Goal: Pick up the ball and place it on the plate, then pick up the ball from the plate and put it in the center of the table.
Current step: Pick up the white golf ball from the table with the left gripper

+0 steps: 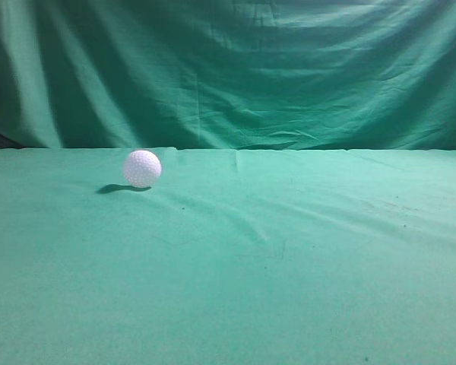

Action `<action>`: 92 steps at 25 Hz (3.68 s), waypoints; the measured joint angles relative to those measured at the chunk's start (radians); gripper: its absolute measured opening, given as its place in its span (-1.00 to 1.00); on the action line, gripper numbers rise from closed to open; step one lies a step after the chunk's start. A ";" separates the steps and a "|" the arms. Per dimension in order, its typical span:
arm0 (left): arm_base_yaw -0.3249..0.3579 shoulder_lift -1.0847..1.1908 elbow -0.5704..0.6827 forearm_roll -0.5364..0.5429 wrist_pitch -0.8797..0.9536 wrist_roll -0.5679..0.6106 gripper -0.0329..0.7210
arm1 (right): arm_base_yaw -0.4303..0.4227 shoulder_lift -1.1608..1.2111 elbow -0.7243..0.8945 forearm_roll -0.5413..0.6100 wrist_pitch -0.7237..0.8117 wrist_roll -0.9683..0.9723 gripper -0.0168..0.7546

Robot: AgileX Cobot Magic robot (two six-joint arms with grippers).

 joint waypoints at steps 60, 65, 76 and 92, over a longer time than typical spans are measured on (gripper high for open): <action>-0.271 1.155 -0.769 -0.665 0.214 0.647 -0.91 | 0.000 0.000 0.000 0.000 0.000 0.001 -0.83; -0.348 1.385 -0.930 -0.464 0.203 0.473 -0.91 | 0.000 0.000 0.000 0.000 0.000 0.001 -0.83; -0.359 1.767 -1.293 -0.189 0.417 0.167 -0.78 | 0.000 0.000 0.000 0.000 0.000 0.001 -0.83; -0.359 1.956 -1.405 -0.034 0.375 -0.021 0.65 | 0.000 0.000 0.000 0.000 0.000 0.001 -0.83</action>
